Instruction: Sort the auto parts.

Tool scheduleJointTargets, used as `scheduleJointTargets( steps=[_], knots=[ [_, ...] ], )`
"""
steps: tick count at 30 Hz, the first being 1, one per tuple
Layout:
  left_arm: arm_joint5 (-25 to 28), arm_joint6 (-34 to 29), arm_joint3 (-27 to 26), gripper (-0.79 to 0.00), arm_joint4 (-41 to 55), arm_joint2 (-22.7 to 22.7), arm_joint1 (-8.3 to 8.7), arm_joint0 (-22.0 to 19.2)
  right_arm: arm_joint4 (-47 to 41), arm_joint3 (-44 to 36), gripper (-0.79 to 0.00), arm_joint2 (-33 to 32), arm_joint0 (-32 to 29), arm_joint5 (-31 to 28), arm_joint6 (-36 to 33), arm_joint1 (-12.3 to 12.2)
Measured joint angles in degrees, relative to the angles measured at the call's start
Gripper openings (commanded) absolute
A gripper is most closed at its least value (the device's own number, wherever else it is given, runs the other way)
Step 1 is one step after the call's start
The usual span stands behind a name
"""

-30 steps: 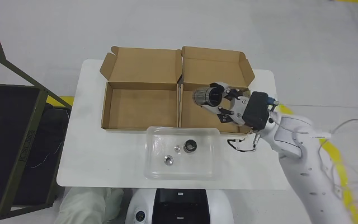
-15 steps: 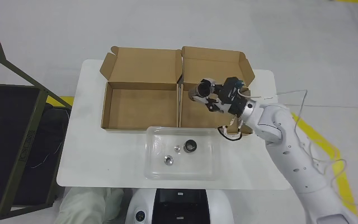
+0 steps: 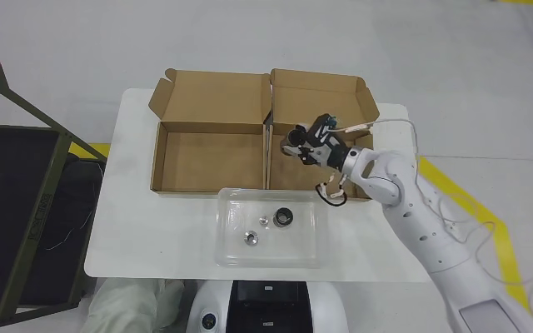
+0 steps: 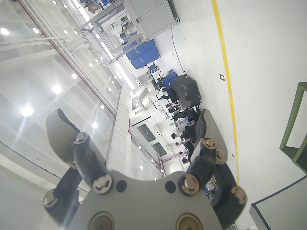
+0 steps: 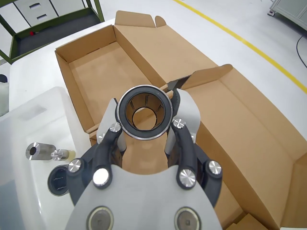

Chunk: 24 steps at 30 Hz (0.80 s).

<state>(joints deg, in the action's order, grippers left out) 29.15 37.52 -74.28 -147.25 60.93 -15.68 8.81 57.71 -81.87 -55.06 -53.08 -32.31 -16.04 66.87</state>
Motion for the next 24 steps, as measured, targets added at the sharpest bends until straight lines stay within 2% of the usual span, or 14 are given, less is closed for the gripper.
scheduleJointTargets(
  steps=[14, 24],
  knots=[
    [0.00, 0.00, 0.00, 0.000, 0.00, 0.00, 0.00, 0.00, -3.48, 9.79, -0.785, 5.15, 5.45, 1.76, -7.24, 2.47],
    [0.00, 0.00, 0.00, 0.000, 0.00, 0.00, 0.00, 0.00, -4.19, 16.36, -0.785, 8.56, 8.37, 2.56, -8.38, 4.41]
  ],
)
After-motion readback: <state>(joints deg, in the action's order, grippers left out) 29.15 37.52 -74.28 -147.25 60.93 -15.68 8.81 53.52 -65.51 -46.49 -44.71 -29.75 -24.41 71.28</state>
